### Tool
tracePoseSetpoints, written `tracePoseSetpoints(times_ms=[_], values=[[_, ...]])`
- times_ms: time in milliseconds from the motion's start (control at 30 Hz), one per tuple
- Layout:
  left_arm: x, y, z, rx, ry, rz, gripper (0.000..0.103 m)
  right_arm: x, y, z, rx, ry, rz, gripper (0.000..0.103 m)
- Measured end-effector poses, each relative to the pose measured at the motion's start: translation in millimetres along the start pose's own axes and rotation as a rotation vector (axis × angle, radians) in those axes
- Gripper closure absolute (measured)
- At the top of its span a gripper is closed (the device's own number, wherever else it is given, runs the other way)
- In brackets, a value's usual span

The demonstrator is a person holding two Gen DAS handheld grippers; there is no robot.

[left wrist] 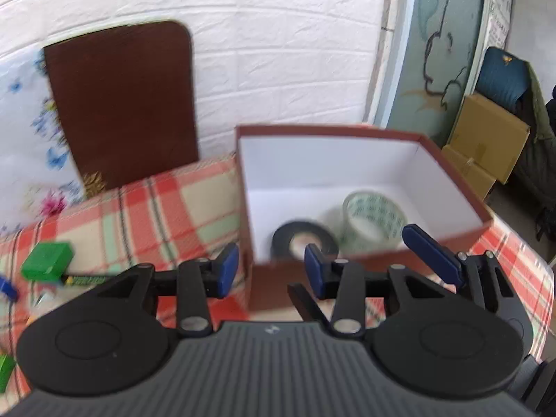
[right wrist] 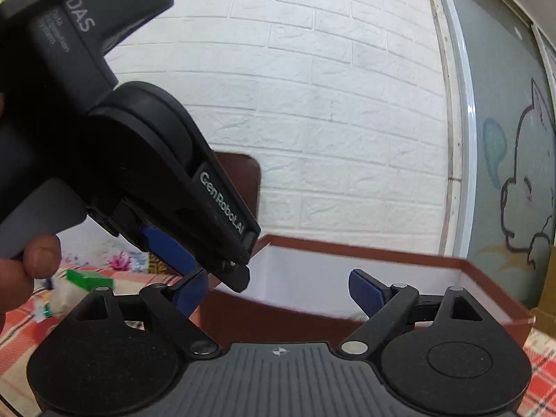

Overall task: Organize objects
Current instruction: 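Carry the black tape into the brown box and release it, then return the right tool to the table and grasp the red tape roll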

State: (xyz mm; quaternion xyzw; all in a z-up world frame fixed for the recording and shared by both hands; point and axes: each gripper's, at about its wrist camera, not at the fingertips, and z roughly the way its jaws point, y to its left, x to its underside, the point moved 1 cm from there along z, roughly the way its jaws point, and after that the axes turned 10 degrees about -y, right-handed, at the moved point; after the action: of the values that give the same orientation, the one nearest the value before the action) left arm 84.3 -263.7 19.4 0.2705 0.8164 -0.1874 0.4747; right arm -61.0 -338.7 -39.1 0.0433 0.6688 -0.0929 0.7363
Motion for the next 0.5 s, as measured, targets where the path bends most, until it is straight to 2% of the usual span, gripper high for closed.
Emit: tracePoseSetpoints(times_ms=[200, 300, 500], values=[[29, 21, -24, -0.086, 0.063, -0.025, 0.057, -2, 23, -32, -0.074, 0.09, 0.024, 0.014], [44, 37, -33, -0.141, 0.094, -0.039, 0.057, 4, 47, -27, -0.104, 0.153, 0.042, 0.014], [73, 71, -54, -0.241, 0.113, -0.05, 0.053, 29, 69, -23, -0.137, 0.276, 0.08, 0.014]])
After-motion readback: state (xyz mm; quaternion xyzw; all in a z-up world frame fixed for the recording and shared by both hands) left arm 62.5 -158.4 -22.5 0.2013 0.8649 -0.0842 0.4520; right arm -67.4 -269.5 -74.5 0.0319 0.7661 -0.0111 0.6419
